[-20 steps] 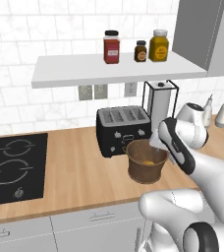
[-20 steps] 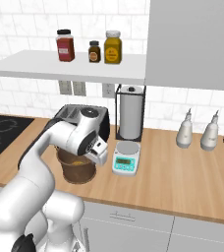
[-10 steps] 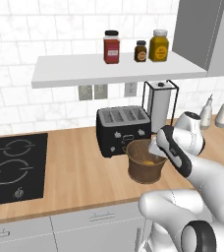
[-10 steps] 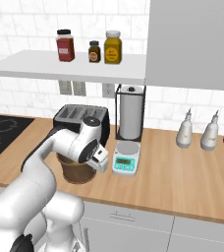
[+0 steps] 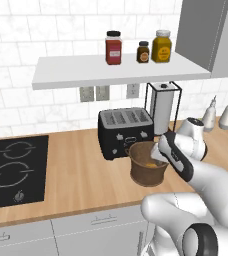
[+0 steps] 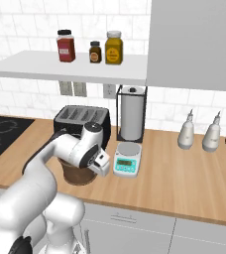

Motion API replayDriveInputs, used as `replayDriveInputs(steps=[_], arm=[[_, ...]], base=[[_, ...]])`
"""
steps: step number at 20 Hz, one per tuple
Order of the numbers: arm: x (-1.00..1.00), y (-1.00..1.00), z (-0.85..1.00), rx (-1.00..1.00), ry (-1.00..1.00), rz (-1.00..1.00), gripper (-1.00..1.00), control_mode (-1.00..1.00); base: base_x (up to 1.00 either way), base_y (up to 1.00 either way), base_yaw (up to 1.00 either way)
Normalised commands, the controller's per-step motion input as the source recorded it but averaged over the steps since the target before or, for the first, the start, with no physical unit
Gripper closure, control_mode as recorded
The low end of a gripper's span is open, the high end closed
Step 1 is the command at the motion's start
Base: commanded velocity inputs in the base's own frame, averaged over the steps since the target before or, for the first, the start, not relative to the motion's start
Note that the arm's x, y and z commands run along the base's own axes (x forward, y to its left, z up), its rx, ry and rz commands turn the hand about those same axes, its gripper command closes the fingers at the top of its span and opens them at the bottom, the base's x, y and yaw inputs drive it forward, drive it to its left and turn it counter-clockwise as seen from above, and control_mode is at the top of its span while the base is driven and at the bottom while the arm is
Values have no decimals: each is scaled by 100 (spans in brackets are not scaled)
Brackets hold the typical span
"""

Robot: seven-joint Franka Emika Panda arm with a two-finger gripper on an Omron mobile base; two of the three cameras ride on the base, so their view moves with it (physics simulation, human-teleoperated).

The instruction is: Open the cabinet, pick up the bread from the cabinet and place it in the basket. Then move the basket to the dining counter.

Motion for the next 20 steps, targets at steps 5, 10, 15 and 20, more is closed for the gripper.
replayDriveInputs(steps=[5,10,15,20], arm=[[1,13,-13,0,2,0,100,-100],[5,16,-1,0,0,0,100,-100],[0,4,14,10,0,-2,100,-100],[-9,0,65,22,0,-4,100,-100]], base=[[0,0,0],[0,0,0],[0,0,0],[0,0,0]])
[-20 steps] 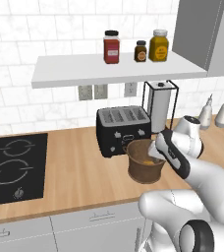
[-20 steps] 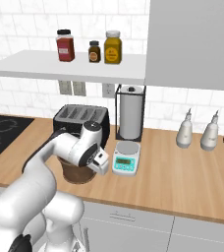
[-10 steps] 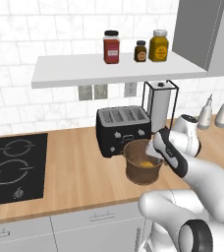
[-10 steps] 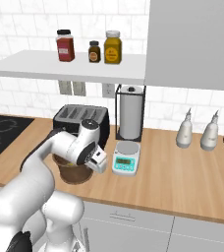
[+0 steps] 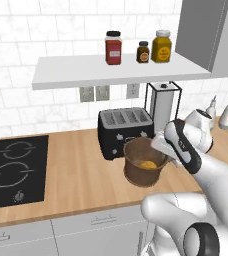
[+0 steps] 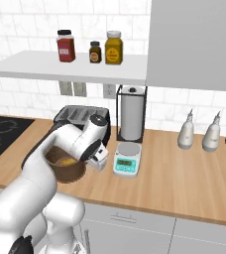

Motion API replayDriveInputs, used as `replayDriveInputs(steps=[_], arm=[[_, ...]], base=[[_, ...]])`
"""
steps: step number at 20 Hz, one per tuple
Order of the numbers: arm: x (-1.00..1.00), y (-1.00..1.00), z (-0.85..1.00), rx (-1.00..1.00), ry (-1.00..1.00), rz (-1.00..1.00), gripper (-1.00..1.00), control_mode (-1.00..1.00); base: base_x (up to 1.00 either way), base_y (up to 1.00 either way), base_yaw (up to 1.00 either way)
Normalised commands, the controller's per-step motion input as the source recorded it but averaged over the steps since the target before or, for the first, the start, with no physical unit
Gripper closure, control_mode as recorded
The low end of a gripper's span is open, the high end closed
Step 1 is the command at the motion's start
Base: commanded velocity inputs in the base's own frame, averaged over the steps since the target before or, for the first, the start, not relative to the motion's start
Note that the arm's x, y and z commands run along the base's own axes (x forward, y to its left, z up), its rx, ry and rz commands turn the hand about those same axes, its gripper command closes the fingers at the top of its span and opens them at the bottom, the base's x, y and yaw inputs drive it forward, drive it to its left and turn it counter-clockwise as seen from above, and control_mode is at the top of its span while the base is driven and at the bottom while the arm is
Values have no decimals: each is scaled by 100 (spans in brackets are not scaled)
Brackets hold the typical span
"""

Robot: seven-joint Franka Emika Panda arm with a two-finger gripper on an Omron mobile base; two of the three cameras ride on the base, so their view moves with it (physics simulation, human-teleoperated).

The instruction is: Open the cabinet, pick up the bread from the cabinet and place it in the basket. Then move the basket to the dining counter.

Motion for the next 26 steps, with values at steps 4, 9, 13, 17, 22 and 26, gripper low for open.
replayDriveInputs(steps=[4,9,13,17,22,26], arm=[[-12,0,79,23,0,-4,100,-100],[-19,0,82,12,0,-9,100,-100],[-48,0,82,-1,0,-13,100,-100],[-69,0,52,-9,0,-18,100,-100],[-63,0,26,-10,0,-18,100,-100],[-37,6,23,-16,0,-11,100,-100]], base=[[0,0,0],[0,0,0],[0,0,0],[0,0,0],[0,0,0],[0,0,0]])
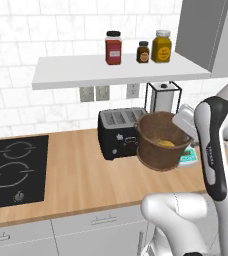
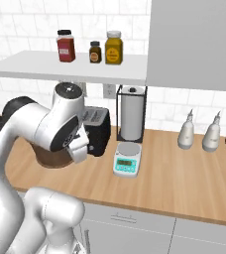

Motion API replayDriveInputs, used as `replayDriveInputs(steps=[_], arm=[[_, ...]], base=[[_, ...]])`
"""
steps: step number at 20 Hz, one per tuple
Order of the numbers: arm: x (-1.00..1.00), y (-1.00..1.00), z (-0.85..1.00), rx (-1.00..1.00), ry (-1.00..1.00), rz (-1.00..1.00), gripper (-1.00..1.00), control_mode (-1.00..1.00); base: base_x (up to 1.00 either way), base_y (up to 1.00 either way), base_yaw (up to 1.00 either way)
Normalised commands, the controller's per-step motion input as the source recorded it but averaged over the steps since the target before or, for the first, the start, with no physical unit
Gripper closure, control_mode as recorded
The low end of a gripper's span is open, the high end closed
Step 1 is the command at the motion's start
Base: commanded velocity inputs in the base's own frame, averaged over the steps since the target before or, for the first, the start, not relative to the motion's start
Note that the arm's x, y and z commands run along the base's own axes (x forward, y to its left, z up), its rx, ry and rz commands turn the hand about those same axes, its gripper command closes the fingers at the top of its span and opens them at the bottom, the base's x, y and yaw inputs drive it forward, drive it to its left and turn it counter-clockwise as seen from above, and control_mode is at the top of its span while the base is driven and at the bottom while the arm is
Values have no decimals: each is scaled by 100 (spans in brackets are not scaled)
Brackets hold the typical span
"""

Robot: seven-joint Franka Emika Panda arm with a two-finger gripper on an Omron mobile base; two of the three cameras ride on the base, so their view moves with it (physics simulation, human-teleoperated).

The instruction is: Open the cabinet, pick up the bread from the cabinet and place it in the basket. Then move the basket to the dining counter.

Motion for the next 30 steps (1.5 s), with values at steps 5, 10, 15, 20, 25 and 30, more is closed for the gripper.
replayDriveInputs(steps=[5,10,15,20,25,30], arm=[[-9,5,21,-13,4,-10,100,-100],[0,-1,0,0,3,-6,100,-100],[0,0,0,0,0,0,100,-100],[-10,0,0,0,0,0,100,100],[0,0,0,0,0,0,100,100],[0,0,0,0,0,0,100,100]], base=[[0,0,0],[0,0,0],[0,0,0],[-28,0,0],[-98,0,-4],[-98,0,-48]])
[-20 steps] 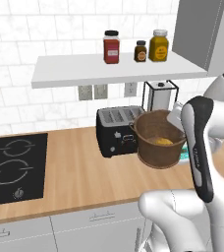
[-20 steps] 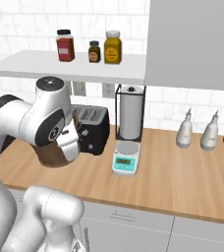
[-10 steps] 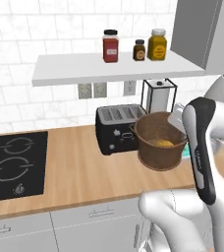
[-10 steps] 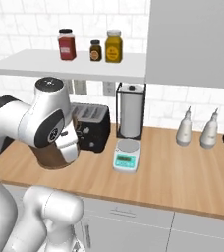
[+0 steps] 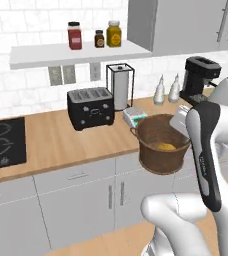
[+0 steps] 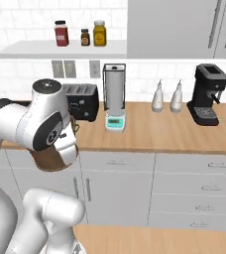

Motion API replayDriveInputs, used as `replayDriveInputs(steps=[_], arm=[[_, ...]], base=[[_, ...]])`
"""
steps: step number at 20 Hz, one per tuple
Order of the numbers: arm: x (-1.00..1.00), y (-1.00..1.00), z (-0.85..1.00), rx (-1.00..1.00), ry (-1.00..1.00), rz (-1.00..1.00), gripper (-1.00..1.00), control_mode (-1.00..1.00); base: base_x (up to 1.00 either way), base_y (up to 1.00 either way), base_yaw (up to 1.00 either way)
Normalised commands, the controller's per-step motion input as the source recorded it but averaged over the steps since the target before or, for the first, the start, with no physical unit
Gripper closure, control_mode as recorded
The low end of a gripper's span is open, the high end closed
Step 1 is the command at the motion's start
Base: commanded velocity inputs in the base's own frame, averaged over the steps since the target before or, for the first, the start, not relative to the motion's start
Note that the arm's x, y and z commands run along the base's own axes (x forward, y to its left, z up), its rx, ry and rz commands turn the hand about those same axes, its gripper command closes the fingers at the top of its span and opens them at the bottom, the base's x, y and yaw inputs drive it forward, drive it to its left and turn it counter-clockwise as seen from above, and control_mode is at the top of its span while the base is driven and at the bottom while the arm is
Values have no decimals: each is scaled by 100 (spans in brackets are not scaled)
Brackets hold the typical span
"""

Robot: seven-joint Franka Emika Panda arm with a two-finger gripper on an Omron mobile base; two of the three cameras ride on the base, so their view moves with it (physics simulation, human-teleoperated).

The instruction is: Open the cabinet, pick up the bread from the cabinet and place it in the basket. Then move the basket to the dining counter.

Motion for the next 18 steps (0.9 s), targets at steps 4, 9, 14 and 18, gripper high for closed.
replayDriveInputs(steps=[4,9,14,18], arm=[[0,0,0,0,0,0,100,100],[0,0,0,0,0,0,100,100],[0,0,0,0,0,0,100,100],[0,0,0,0,0,0,100,100]], base=[[-35,0,-91],[-24,0,-94],[-20,0,-95],[-25,0,-95]])
